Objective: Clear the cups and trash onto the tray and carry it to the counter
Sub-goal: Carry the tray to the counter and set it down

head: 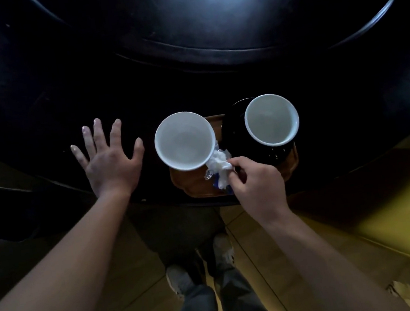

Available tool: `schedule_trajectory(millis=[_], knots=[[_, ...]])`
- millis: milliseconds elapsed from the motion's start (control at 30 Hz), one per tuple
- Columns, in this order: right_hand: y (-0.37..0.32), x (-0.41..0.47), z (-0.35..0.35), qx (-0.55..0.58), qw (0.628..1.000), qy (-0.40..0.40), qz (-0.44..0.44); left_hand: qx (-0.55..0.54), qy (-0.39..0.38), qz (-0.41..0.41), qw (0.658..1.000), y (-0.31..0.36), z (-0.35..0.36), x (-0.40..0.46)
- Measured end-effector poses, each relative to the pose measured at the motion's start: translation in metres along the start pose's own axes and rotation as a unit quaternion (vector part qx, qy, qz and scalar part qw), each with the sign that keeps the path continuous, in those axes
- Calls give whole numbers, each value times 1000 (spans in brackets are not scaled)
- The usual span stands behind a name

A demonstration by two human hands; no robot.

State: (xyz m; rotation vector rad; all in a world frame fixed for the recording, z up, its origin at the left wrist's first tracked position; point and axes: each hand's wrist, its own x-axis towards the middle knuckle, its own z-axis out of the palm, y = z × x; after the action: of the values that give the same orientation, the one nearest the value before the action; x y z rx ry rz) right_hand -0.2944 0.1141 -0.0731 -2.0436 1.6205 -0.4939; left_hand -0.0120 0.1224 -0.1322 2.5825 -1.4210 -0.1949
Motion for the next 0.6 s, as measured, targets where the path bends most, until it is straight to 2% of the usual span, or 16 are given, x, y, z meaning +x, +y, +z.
schedule_trajectory(millis=[300, 400, 467, 533, 600], knots=[[-1, 1, -26, 79, 995, -60, -23, 0, 3, 0, 1000, -1, 2, -1], [6, 0, -53, 128, 992, -13, -15, -2, 1, 2, 1000, -1, 2, 0], [16, 2, -70, 148, 988, 53, 2, 0, 0, 3, 1000, -1, 2, 0], [30, 8, -83, 138, 982, 125, 29, -2, -2, 4, 1000, -2, 2, 0], [45, 15, -90, 83, 981, 163, 58, -5, -6, 4, 1000, -2, 1, 1]])
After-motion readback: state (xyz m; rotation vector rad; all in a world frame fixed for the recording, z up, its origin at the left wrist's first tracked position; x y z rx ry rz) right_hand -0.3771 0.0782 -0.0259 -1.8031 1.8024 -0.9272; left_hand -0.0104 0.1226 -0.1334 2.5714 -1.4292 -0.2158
